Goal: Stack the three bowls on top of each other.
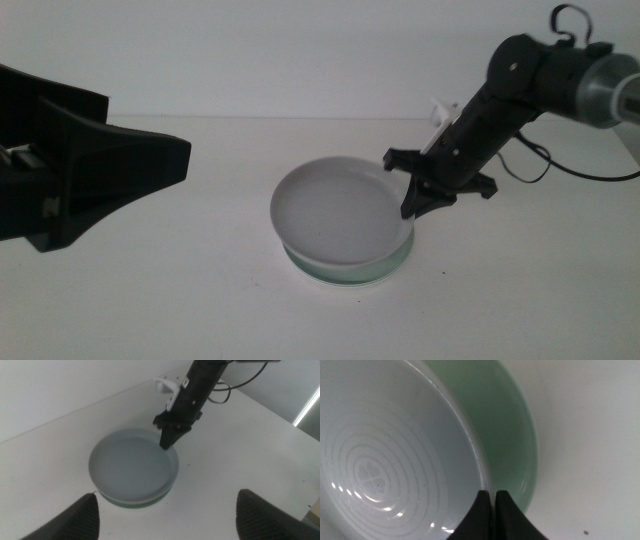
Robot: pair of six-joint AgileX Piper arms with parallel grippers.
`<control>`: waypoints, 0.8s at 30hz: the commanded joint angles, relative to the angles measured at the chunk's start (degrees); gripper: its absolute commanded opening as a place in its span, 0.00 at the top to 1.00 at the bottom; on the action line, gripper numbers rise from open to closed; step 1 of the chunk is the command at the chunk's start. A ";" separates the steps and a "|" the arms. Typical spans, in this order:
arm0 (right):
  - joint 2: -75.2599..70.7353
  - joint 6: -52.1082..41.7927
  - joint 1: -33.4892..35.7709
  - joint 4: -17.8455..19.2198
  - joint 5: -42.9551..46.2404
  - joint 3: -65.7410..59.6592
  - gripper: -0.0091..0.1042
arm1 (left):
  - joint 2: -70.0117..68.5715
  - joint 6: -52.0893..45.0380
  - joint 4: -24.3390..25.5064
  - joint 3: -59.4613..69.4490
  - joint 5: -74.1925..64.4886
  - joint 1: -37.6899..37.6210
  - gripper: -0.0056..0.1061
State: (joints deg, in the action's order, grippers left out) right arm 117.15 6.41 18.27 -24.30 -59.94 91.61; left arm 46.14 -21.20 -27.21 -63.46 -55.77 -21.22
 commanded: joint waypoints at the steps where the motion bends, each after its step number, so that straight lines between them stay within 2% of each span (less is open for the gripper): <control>1: 1.03 1.00 0.88 2.00 0.04 0.61 0.93 | -0.21 0.03 -0.06 0.03 0.76 0.03 0.11; 5: 1.80 3.01 1.11 4.71 1.36 0.61 0.93 | -0.21 0.03 -0.02 0.03 1.17 0.03 0.11; 11: 1.94 3.13 1.11 4.95 1.91 0.61 0.93 | -0.21 0.03 -0.02 0.03 1.17 0.03 0.11; 14: 1.94 2.59 1.11 4.95 1.79 0.61 0.83 | -0.21 0.03 -0.02 0.03 1.17 0.03 0.11; 18: 1.94 2.34 1.11 4.95 2.50 0.61 0.57 | -0.21 0.03 -0.02 0.03 1.17 0.03 0.11; 20: 1.69 -0.83 1.11 4.95 1.70 0.61 0.44 | -0.21 0.03 -0.02 0.03 1.17 0.03 0.11; 22: 0.57 -4.13 0.98 4.95 0.31 0.61 0.34 | -0.21 0.03 -0.02 0.03 1.17 0.03 0.11; 24: -1.83 -5.23 0.72 6.52 -1.36 0.61 0.24 | -0.21 0.03 -0.02 0.03 1.17 0.03 0.11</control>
State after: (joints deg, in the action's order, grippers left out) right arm 117.88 3.30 19.36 -19.20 -59.81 91.61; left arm 46.14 -21.20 -27.21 -63.46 -55.17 -21.22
